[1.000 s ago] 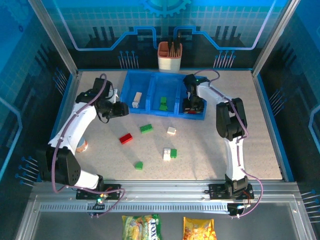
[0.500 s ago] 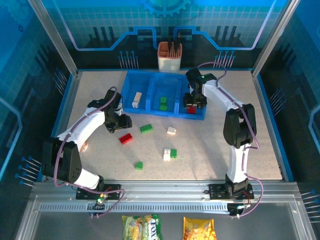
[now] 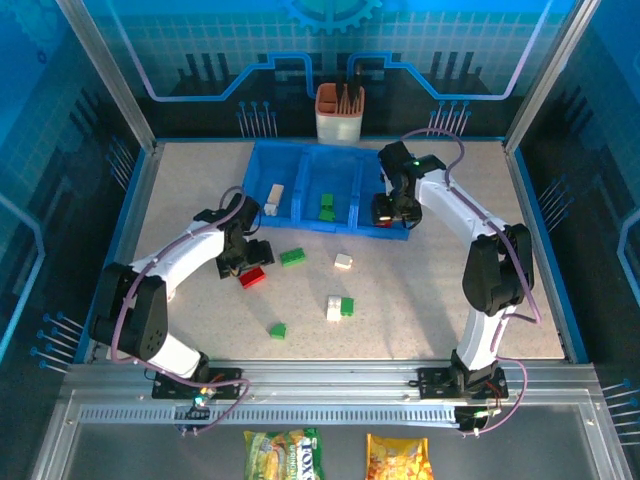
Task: Sort the legos into containers by color
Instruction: Place the lego in the container, then pick up the lego from the middle-left of the table.
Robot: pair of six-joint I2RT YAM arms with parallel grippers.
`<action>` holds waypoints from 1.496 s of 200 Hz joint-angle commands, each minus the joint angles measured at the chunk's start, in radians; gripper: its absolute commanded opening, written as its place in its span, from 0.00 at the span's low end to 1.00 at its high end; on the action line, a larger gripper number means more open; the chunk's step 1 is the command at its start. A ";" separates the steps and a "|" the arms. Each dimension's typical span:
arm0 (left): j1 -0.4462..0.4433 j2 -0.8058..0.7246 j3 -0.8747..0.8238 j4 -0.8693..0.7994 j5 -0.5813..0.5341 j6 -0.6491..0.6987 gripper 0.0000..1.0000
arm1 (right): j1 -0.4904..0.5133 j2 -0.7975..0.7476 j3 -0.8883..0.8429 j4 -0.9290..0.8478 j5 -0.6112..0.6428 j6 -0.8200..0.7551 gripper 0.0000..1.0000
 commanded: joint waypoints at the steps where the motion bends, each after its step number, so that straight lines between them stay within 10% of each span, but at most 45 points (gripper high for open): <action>1: -0.017 0.016 -0.029 0.033 -0.031 -0.096 0.87 | 0.003 -0.041 -0.018 0.007 -0.004 -0.036 0.59; 299: -0.087 0.034 -0.071 0.131 -0.050 -0.146 0.69 | -0.001 -0.098 -0.064 -0.003 -0.025 -0.082 0.58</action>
